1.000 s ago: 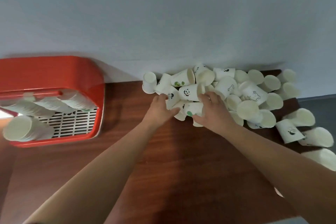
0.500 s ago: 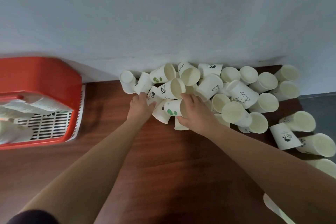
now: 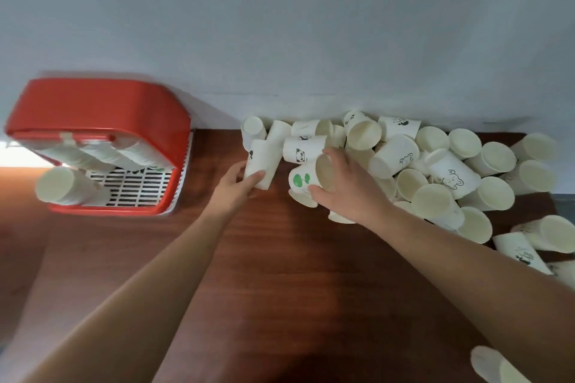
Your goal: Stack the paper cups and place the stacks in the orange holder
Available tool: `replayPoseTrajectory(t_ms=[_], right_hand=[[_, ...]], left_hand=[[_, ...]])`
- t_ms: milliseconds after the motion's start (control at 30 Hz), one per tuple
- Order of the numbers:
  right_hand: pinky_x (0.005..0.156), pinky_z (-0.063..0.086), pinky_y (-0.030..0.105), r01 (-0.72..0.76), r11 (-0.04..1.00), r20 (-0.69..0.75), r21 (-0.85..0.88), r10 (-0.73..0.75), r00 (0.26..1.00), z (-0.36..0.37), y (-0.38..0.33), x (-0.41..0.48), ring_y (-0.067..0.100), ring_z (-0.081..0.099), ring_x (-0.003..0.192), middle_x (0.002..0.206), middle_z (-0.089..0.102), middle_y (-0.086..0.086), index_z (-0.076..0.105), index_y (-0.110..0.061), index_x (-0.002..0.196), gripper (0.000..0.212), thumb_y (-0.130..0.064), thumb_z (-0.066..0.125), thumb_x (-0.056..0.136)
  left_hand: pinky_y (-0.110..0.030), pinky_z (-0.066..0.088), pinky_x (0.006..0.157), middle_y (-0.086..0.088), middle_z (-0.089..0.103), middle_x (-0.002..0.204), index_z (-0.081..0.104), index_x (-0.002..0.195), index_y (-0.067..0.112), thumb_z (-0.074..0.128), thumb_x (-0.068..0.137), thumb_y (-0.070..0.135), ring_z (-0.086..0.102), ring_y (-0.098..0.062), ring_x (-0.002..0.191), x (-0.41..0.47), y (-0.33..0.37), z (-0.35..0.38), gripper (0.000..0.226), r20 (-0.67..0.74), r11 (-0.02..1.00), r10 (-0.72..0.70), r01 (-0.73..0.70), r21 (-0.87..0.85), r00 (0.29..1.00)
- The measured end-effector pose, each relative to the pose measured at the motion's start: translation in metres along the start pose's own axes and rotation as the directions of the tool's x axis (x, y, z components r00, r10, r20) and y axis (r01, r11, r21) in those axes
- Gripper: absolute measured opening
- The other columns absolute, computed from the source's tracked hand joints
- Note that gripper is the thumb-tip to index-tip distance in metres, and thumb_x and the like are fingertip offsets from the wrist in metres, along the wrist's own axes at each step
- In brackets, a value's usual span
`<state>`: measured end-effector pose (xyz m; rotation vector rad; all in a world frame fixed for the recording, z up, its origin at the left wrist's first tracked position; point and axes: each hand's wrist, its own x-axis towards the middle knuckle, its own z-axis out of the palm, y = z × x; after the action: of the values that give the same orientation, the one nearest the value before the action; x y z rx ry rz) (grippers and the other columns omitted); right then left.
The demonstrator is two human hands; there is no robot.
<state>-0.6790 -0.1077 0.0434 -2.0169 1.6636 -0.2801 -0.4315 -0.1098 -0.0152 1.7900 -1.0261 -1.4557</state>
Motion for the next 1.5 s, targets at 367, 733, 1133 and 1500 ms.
replayPoseTrajectory(t_ms=[367, 733, 1133, 1500], right_hand=[[0.099, 0.033, 0.026, 0.048, 0.972, 0.191, 0.231, -0.094, 0.977, 0.021, -0.140, 0.022, 0.012, 0.042, 0.131, 0.146, 0.042, -0.008, 0.036, -0.028, 0.147, 0.071, -0.036, 0.071, 0.085], [0.105, 0.040, 0.030, 0.137, 0.960, 0.291, 0.243, -0.207, 0.934, 0.076, -0.268, 0.040, 0.005, 0.048, 0.123, 0.140, 0.048, -0.013, 0.041, -0.033, 0.142, 0.071, -0.039, 0.075, 0.080], [0.105, 0.034, 0.027, 0.158, 0.936, 0.044, 0.315, -0.181, 0.983, 0.125, -0.351, 0.082, 0.014, 0.042, 0.127, 0.135, 0.044, 0.001, 0.039, -0.023, 0.137, 0.066, -0.031, 0.074, 0.082], [0.104, 0.040, 0.036, 0.269, 0.957, -0.073, 0.113, -0.262, 0.962, 0.148, -0.373, 0.091, 0.014, 0.036, 0.127, 0.138, 0.045, -0.001, 0.033, -0.020, 0.141, 0.077, -0.035, 0.078, 0.080]], left_hand=[[-0.042, 0.046, 0.106, 0.000, 0.059, 0.139, 0.035, 0.150, 0.036, 0.071, 0.083, 0.025, 0.059, -0.022, 0.125, -0.060, -0.011, -0.131, 0.077, 0.214, 0.979, 0.118, -0.078, -0.188, 0.970], [-0.017, 0.054, 0.076, 0.001, 0.067, 0.118, 0.049, 0.131, 0.028, 0.074, 0.090, 0.024, 0.068, -0.007, 0.104, -0.089, -0.013, -0.250, 0.048, -0.032, 0.965, 0.223, -0.225, -0.135, 0.974], [-0.052, 0.050, 0.102, -0.001, 0.063, 0.127, 0.041, 0.136, 0.044, 0.084, 0.077, 0.034, 0.062, -0.023, 0.119, -0.063, -0.057, -0.380, 0.073, -0.356, 0.923, 0.221, -0.313, -0.224, 0.908], [-0.047, 0.043, 0.108, 0.004, 0.055, 0.143, 0.042, 0.145, 0.028, 0.081, 0.080, 0.035, 0.047, -0.021, 0.135, -0.024, -0.084, -0.366, 0.076, -0.329, 0.887, 0.346, -0.192, 0.420, 0.878]])
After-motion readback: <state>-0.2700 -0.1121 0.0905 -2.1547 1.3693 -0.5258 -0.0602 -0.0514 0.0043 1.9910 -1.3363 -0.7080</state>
